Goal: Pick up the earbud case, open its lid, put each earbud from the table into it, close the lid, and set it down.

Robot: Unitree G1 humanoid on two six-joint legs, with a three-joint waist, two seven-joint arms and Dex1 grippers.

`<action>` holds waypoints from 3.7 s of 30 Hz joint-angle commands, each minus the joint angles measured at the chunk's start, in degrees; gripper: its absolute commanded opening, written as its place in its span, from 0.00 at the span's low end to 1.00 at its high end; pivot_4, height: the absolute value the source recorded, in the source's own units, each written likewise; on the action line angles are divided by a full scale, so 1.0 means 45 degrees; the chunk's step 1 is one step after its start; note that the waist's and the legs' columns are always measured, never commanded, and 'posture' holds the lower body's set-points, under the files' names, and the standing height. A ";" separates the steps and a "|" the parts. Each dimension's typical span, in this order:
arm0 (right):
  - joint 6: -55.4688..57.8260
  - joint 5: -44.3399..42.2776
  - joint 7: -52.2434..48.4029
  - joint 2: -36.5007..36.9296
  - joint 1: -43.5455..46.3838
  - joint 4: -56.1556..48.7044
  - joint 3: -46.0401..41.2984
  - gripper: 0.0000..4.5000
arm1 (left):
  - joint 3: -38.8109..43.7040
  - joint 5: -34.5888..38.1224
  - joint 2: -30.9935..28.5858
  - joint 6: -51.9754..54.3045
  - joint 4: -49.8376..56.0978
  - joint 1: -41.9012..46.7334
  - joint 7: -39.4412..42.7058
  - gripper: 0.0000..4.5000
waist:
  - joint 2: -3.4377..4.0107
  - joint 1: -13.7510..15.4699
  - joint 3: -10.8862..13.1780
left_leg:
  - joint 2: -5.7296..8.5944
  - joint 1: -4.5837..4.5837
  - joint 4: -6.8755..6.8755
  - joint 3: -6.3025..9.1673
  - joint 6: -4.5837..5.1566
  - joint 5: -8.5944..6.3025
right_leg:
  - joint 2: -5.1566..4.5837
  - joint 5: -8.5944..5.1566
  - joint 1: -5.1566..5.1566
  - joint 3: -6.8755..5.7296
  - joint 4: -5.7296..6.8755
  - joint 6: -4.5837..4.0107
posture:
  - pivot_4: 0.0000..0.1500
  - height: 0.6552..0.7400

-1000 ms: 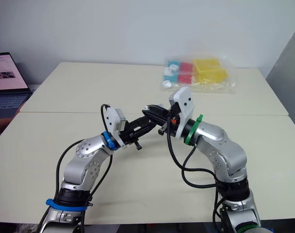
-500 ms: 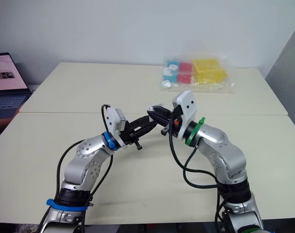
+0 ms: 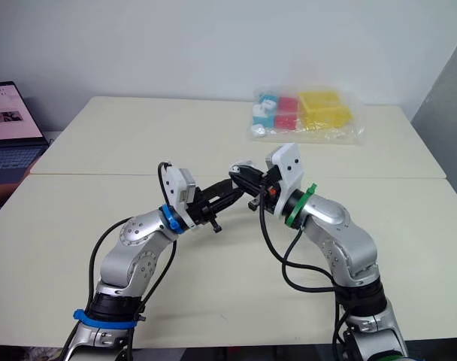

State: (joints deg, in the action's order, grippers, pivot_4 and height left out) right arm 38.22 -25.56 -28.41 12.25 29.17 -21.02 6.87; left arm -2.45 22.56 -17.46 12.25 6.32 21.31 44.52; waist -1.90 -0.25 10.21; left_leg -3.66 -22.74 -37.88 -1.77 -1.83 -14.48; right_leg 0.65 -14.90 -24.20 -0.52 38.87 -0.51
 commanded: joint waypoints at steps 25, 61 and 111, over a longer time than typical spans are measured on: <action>0.0909 -0.0413 0.0124 0.1569 0.0049 -0.2210 -0.0197 0.94 | -0.0025 0.0263 0.0191 -0.0119 0.0681 -0.0027 -0.0278 0.16 | 0.0000 -0.0007 0.0000 | -0.0001 -0.0008 0.0008 0.0004 0.0000 0.0000 | 0.0000 -0.0001 -0.0007 -0.0005 -0.0009 -0.0001 | 1.00 1.00; 0.2274 -0.1514 -0.7604 0.6413 0.4132 0.2300 0.0632 0.00 | -0.1386 0.0933 -0.0646 0.0848 0.1875 -0.0503 0.2024 0.16 | 0.0019 -0.0005 0.0013 | 0.0002 -0.0030 0.0014 0.0002 0.0005 -0.0003 | 0.0003 -0.0005 -0.0023 -0.0002 -0.0037 -0.0008 | 1.00 1.00; -0.0198 0.0757 -0.6619 0.9959 -0.2672 -0.2547 -0.0181 0.00 | -0.0436 0.3630 0.1152 1.1465 -0.1138 0.1207 -0.2278 0.16 | 0.0013 -0.0054 0.0023 | 0.0009 -0.0007 -0.0001 0.0025 0.0002 -0.0002 | 0.0008 -0.0005 -0.0002 -0.0009 -0.0022 0.0000 | 1.00 1.00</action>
State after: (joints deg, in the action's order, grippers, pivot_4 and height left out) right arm 38.42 -22.72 -58.65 56.69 17.28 -30.63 7.72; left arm -5.26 38.31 -12.34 63.18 1.32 25.92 34.32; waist -1.84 -0.49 10.31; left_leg -3.62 -22.78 -37.88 -1.62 -1.82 -14.49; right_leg 0.70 -14.93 -24.21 -0.60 38.78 -0.51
